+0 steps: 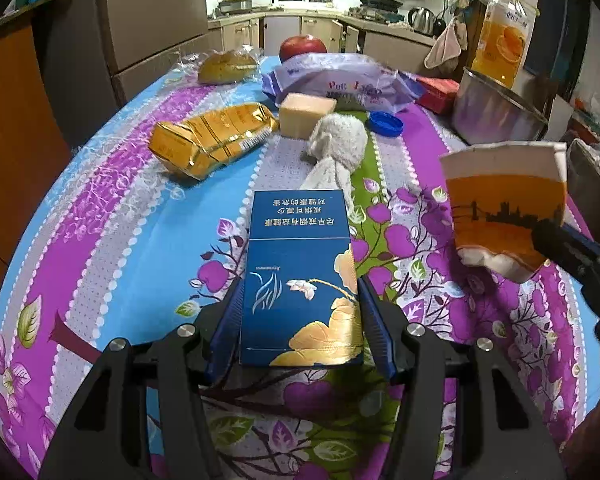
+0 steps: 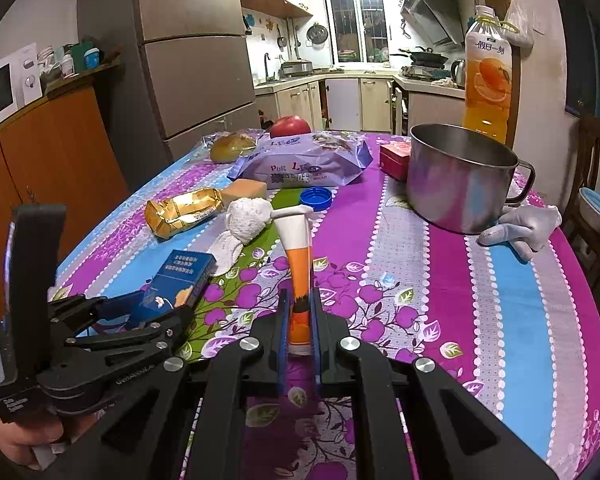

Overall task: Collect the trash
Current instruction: 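Grasp the blue box with the left tool while the right tool grasps the orange tube, then carry the blue box and orange tube over the green bin with both tools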

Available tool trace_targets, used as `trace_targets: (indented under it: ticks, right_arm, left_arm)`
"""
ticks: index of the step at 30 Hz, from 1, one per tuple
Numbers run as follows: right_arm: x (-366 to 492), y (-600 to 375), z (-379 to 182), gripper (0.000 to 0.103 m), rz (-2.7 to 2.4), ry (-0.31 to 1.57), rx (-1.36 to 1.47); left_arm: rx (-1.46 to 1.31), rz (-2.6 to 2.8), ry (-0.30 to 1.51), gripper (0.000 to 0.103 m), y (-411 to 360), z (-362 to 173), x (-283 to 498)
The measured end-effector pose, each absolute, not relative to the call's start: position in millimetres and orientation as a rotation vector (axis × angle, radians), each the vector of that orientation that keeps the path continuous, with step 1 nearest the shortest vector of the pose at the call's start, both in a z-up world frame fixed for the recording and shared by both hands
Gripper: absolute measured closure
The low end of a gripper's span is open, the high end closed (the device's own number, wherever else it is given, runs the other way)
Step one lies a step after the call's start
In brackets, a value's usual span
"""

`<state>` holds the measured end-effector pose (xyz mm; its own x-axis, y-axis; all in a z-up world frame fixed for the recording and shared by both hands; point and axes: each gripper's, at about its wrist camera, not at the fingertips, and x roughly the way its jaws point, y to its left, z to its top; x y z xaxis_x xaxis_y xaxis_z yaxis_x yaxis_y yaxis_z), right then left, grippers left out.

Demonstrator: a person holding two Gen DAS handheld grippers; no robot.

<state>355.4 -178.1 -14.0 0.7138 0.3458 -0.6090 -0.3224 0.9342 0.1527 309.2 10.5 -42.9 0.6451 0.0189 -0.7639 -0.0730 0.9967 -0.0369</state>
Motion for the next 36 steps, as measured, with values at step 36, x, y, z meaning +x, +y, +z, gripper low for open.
trace_targets:
  ticks: [36]
  right_arm:
    - [244.2, -244.1, 43.3, 0.093, 0.208, 0.45, 0.036]
  left_arm:
    - [0.0, 0.006, 0.582, 0.049, -50.5, 47.3, 235.3]
